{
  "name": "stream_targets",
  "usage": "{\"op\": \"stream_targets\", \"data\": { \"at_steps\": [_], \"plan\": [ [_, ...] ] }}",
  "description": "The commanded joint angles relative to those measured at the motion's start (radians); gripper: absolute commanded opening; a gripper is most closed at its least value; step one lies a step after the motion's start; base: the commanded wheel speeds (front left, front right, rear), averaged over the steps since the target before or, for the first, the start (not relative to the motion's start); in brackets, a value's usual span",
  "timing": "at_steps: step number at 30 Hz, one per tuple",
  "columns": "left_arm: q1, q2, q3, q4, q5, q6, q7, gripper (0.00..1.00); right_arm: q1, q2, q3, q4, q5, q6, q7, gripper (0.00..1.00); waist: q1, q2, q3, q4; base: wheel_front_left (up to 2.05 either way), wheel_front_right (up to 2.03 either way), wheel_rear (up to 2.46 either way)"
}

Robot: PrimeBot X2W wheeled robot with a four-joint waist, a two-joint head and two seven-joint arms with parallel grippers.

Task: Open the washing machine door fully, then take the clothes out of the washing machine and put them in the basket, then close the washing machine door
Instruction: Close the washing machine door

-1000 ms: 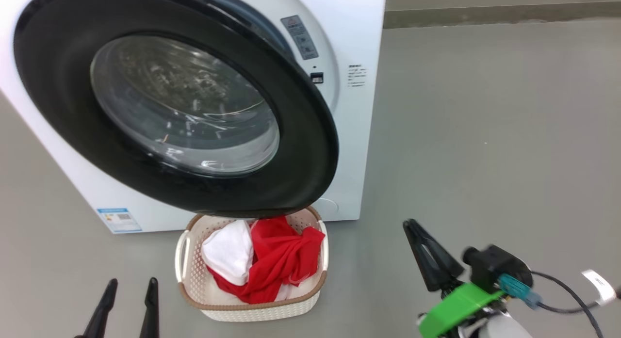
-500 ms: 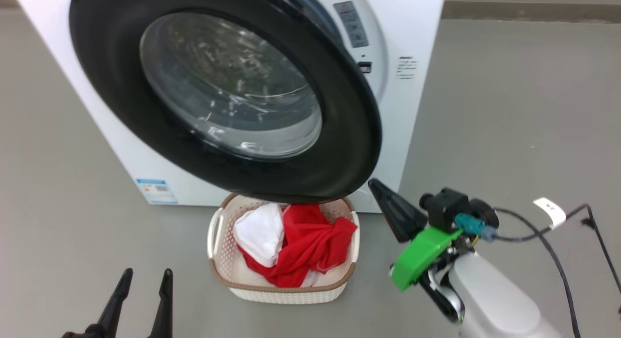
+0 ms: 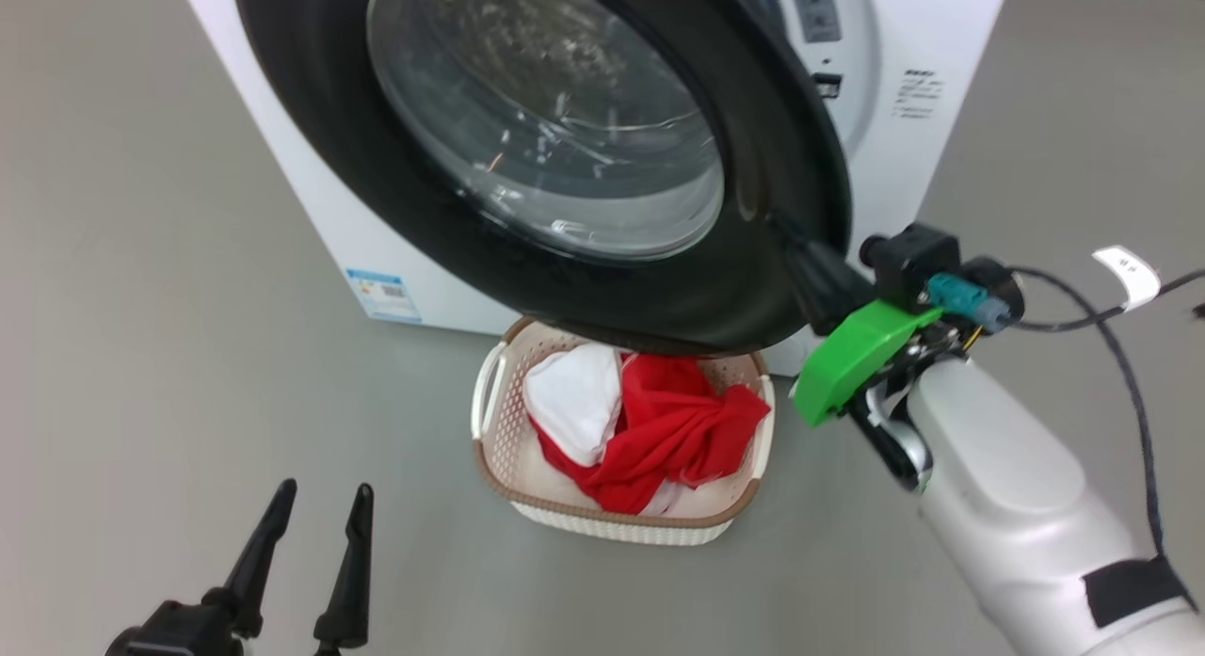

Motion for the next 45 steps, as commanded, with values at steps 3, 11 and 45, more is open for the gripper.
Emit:
{"op": "stream_targets", "data": {
  "at_steps": [3, 11, 45],
  "plan": [
    [-0.049, 0.008, 0.025, -0.018, -0.007, -0.006, -0.012, 1.0, -0.052, -0.002, -0.009, -0.003, -0.015, 0.007, -0.006, 0.0, 0.0, 0.0, 0.045, 0.043, 0.0, 0.0, 0.0],
    [-0.081, 0.005, 0.001, -0.014, -0.014, -0.006, -0.012, 1.0, -0.142, -0.028, -0.06, 0.031, -0.048, 0.007, -0.006, 0.0, 0.0, 0.0, 0.092, 0.066, 0.0, 0.0, 0.0],
    [-0.206, 0.014, -0.074, 0.028, -0.046, -0.006, -0.012, 1.0, -0.36, -0.017, -0.294, 0.17, -0.222, 0.007, -0.006, 0.0, 0.0, 0.0, 0.205, 0.102, 0.0, 0.0, 0.0]
  ]
}}
